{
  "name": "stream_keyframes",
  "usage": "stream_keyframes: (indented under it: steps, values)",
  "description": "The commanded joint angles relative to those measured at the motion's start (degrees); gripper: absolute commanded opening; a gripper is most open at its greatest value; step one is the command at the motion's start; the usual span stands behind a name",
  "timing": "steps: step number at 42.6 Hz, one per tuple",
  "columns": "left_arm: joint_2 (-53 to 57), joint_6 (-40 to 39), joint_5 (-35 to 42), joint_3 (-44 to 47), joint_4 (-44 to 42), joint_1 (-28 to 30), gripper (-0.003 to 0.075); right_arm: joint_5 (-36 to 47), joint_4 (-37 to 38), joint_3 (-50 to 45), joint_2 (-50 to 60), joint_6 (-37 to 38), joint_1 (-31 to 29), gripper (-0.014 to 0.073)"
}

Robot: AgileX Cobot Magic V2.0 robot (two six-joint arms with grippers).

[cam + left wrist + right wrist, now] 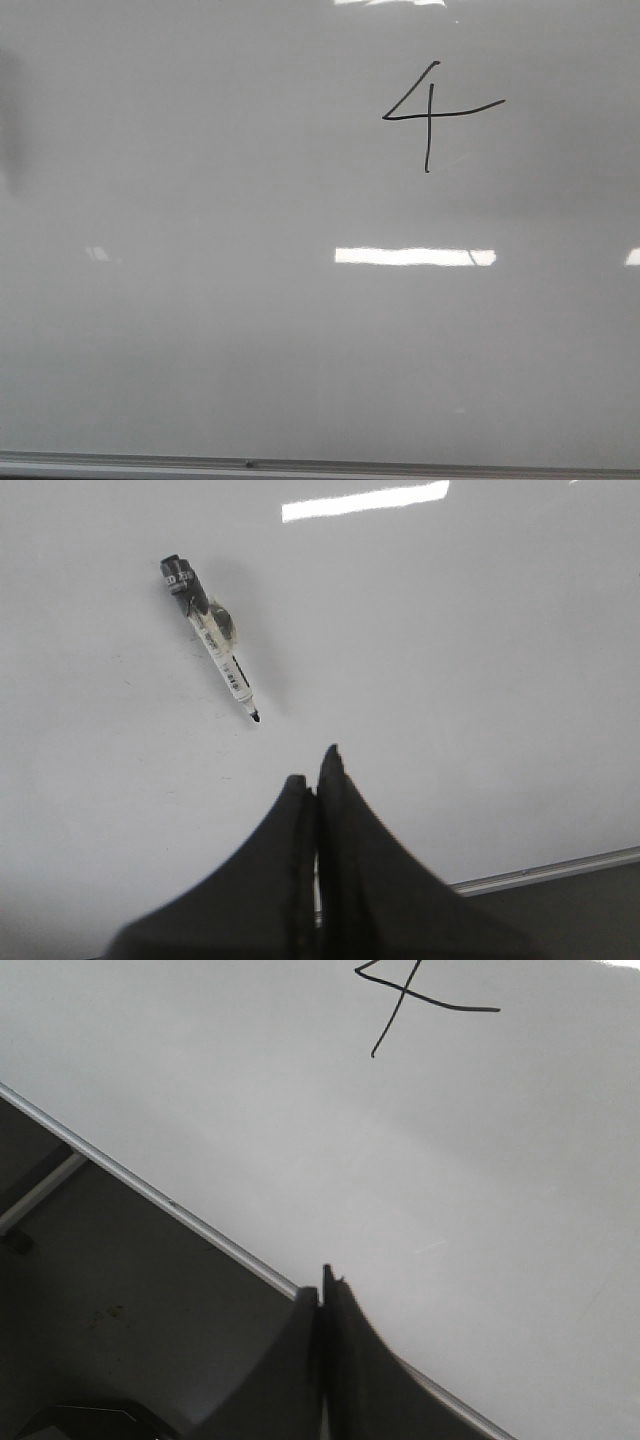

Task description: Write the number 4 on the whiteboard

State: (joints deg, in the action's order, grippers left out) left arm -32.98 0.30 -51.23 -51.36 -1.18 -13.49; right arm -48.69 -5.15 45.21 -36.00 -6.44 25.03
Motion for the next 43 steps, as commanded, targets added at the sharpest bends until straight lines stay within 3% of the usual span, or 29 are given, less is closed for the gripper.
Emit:
stream_keyframes:
  steps: [1, 14, 25, 43]
  values:
    - [2.42, -0.30, 8.04, 1.55, -0.15, -0.36, -0.0020, 3.95, 0.27, 1.48, 0.07, 0.13, -0.30, -0.0069]
    - [16.02, -0.30, 36.89, 23.25, 1.18, 4.29, -0.0020, 3.95, 0.27, 1.48, 0.07, 0.13, -0.30, -0.0069]
    - [25.59, -0.30, 45.92, 38.95, 1.76, 9.43, -0.0020, 3.95, 0.27, 1.48, 0.07, 0.13, -0.30, -0.0069]
    - [34.19, -0.76, 56.90, 52.09, 1.76, 10.25, -0.0020, 3.86, 0.27, 1.48, 0.07, 0.13, -0.30, -0.0069]
